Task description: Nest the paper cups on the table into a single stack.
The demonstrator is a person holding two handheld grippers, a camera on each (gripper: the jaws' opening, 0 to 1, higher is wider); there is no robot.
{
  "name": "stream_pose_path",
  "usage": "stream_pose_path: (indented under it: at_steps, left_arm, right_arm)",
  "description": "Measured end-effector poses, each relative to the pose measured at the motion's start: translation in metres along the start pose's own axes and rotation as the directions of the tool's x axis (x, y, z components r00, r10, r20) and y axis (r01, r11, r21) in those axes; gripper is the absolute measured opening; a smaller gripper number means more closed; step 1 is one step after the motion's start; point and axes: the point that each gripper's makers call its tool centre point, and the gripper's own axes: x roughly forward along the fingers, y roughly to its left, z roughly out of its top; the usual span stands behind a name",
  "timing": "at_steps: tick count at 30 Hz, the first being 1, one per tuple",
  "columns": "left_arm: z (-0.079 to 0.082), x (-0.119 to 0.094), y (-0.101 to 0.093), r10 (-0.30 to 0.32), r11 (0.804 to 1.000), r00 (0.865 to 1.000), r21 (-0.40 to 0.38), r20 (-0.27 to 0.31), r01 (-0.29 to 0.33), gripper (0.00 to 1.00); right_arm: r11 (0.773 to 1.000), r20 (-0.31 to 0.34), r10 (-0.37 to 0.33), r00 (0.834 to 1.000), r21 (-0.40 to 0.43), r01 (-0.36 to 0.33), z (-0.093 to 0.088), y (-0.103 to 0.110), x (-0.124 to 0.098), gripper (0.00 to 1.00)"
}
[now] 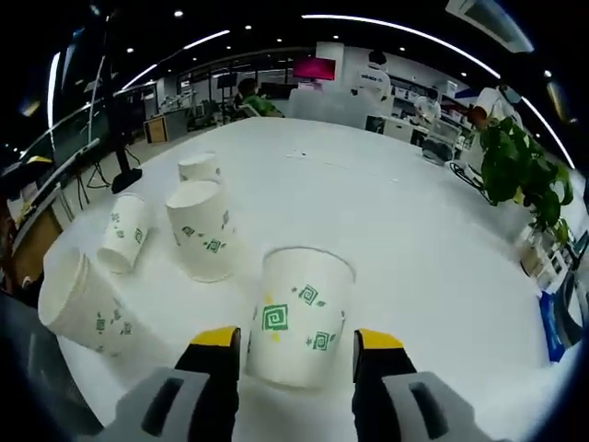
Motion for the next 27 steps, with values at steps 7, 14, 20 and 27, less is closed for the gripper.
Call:
stream_pose_path:
  at_steps: [7,14,20,27]
  left_arm:
    - [-0.004,0.001,-0.001,0.0,1.0,1.0,-0.005,-0.016,0.0,0.99]
    - [-0.008,0.0,0.001,0.002,1.0,1.0,-0.007,-0.031,-0.002,0.96]
    - [-0.007,0.001,0.003,0.007,1.0,1.0,-0.024,-0.029,-0.007,0.92]
    - [-0.006,0.006,0.003,0.0,1.0,0.999,-0.022,-0.034,-0.001,0.89]
  right_arm:
    - [1.0,-0.021,0.008,1.0,-0.014,-0.009,-0.005,0.001,0.001,0.39]
    - [1.0,-0.022,0.011,1.0,-0.027,-0.012,-0.007,0.001,-0.001,0.37]
    - [0.999,-0.011,0.02,1.0,-0.028,-0.02,-0.008,0.001,-0.005,0.36]
    - [0.998,0.013,0.034,0.999,-0.046,-0.034,-0.004,0.007,-0.019,0.35]
